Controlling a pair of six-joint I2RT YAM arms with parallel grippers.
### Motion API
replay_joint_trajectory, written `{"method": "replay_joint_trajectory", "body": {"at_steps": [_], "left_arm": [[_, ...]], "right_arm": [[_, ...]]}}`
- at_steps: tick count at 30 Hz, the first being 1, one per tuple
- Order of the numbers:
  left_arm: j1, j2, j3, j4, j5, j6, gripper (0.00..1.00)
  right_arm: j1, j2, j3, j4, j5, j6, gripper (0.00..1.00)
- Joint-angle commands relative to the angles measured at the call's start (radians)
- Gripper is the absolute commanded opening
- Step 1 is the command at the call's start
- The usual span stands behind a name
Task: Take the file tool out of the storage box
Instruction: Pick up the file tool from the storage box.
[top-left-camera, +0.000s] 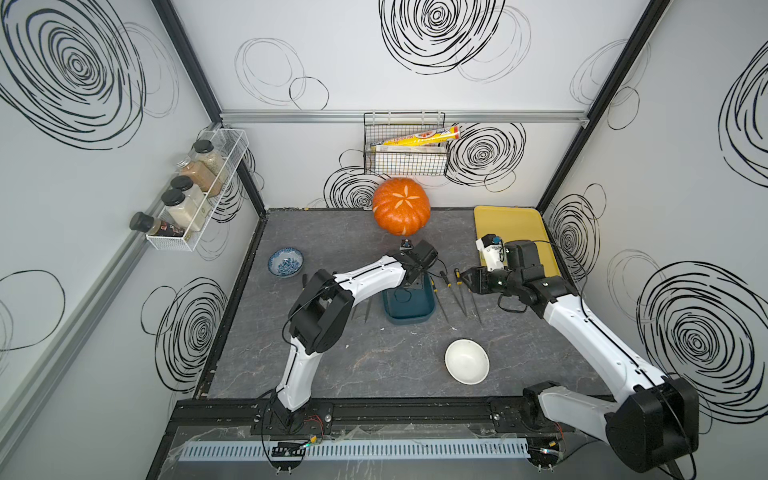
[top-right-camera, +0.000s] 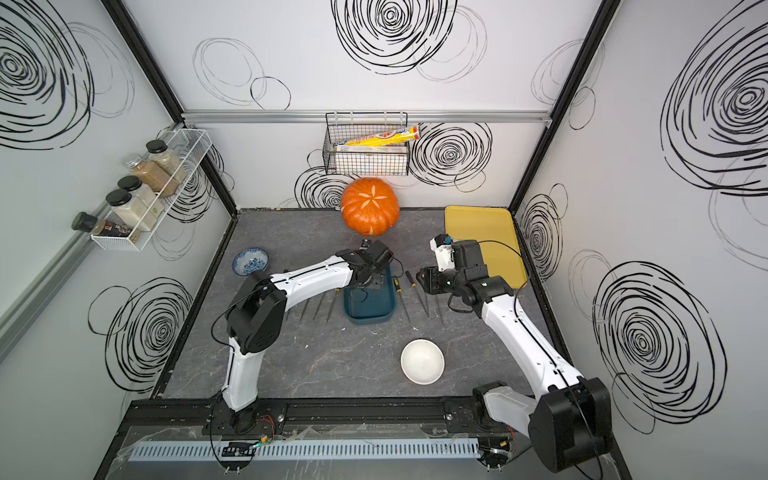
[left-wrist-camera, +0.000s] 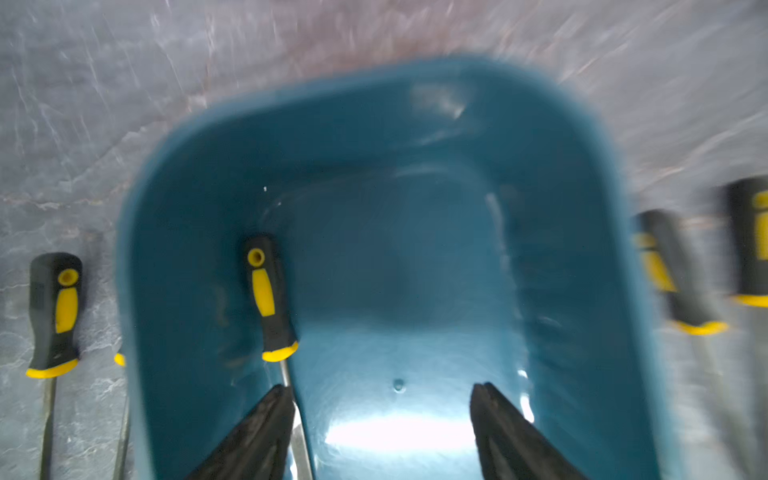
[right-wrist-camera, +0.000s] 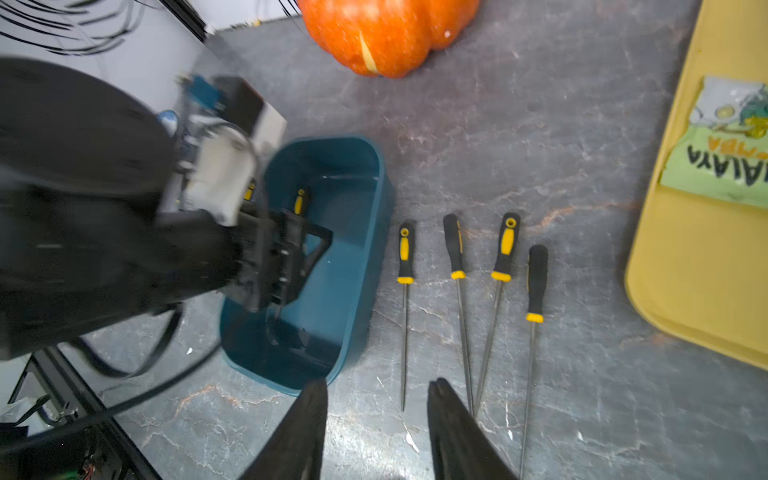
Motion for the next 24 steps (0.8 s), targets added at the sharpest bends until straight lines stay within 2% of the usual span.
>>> {"method": "replay_joint_trajectory", "body": {"at_steps": [1,8,12,19,24], "left_arm": [[-0.005,0.069,0.102,-0.165,-0.076,-0.055,0.76],[-0.006,0.173,0.236,-0.266,-0.108,-0.107,0.86],[0.000,0.188,0.256,-0.282,-0.129,-0.119,0.93],[0.020,0.203,0.233,-0.202,-0.013,-0.065,0.93],[0.039,0.222,0.233,-0.201,-0.011,-0.061,0.95]], "right_arm": [[0.002,-0.069,-0.009,0.082,-0.056,0.015,0.45],[0.000,-0.133,-0.031,0.084,-0.122,0.016,0.45],[0.001,-0.154,-0.051,0.100,-0.158,0.026,0.45],[0.001,-0.163,-0.051,0.101,-0.176,0.025,0.45],[0.000,-0.169,-0.056,0.109,-0.176,0.026,0.45]]}}
